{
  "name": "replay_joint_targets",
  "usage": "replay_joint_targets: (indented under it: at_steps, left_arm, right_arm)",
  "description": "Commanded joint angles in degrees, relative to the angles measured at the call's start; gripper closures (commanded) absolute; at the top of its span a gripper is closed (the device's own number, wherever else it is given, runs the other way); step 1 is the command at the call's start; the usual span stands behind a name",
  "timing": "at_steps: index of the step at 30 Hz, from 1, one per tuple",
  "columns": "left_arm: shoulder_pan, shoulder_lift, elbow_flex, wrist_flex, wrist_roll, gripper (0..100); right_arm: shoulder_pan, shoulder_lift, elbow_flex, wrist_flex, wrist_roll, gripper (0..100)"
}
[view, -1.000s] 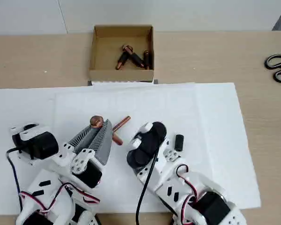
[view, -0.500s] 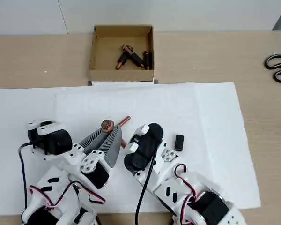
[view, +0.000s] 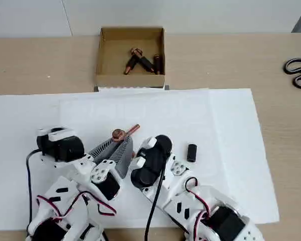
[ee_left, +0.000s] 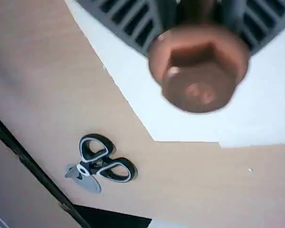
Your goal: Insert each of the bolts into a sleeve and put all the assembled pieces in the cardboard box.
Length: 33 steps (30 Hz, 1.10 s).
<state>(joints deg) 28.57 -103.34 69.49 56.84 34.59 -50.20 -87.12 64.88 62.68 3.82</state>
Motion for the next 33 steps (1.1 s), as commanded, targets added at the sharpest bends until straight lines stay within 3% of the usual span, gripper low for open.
replay_joint_targets:
  at_steps: [1,8,23,30,33]
  left_arm:
    - [0.09,-0.53,-0.22,-1.93,0.35,99]
    - [0.18,-0.53,-0.13,-1.23,0.26,99]
    - [8.62,-0.35,-0.66,11.96,-6.68,99]
    - [7.65,-0.44,-0.75,11.08,-8.53,99]
    - [5.36,-0.35,-0.75,11.43,-8.53,92]
  right_arm:
    - [-0.84,-0.66,-2.29,-1.36,0.62,99.5]
    - [-0.75,-0.75,-2.29,-1.54,0.7,99.5]
    - [0.04,-0.75,-6.59,-1.54,0.79,99.5]
    - [2.95,-0.75,-6.77,-1.63,3.87,99.5]
    - [2.95,-0.75,-6.77,-1.63,3.87,99.5]
